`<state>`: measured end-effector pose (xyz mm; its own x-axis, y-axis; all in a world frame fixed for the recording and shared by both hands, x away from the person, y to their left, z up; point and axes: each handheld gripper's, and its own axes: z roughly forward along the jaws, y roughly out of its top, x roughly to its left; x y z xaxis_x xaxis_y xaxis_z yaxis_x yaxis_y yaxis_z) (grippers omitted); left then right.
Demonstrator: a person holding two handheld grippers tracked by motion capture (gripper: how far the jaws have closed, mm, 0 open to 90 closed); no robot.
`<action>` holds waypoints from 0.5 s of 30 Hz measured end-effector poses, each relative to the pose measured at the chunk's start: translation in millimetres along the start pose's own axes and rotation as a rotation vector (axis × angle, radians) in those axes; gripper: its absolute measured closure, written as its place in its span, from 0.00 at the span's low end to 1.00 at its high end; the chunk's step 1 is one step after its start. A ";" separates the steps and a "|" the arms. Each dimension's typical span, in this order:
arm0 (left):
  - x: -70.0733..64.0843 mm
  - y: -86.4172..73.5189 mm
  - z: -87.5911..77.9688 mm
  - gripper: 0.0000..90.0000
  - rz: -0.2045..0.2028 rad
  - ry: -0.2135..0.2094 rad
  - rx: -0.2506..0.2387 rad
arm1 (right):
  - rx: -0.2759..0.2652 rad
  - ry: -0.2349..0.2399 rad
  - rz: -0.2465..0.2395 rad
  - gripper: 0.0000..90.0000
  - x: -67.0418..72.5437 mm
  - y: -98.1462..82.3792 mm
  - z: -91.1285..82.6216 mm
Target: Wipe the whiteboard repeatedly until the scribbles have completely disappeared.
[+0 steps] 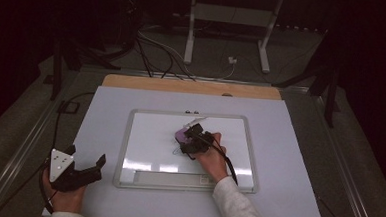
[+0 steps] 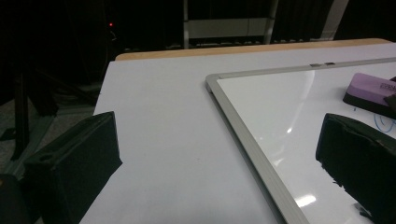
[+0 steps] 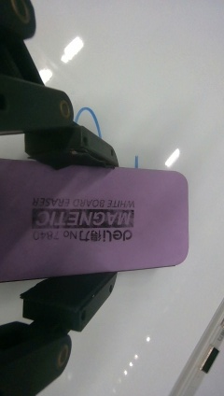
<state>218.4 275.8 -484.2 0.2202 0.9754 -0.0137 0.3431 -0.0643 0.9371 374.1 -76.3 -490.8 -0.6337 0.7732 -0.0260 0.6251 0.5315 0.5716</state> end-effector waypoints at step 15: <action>-1.1 -0.1 1.1 0.01 0.006 -0.005 0.005 | 0.001 0.026 0.046 0.46 -8.8 -1.0 0.9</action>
<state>219.1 274.5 -484.7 0.2270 0.9738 -0.0097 0.3464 -0.0714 0.9354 379.4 -83.3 -491.9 -0.6161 0.7874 0.0217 0.6541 0.4961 0.5711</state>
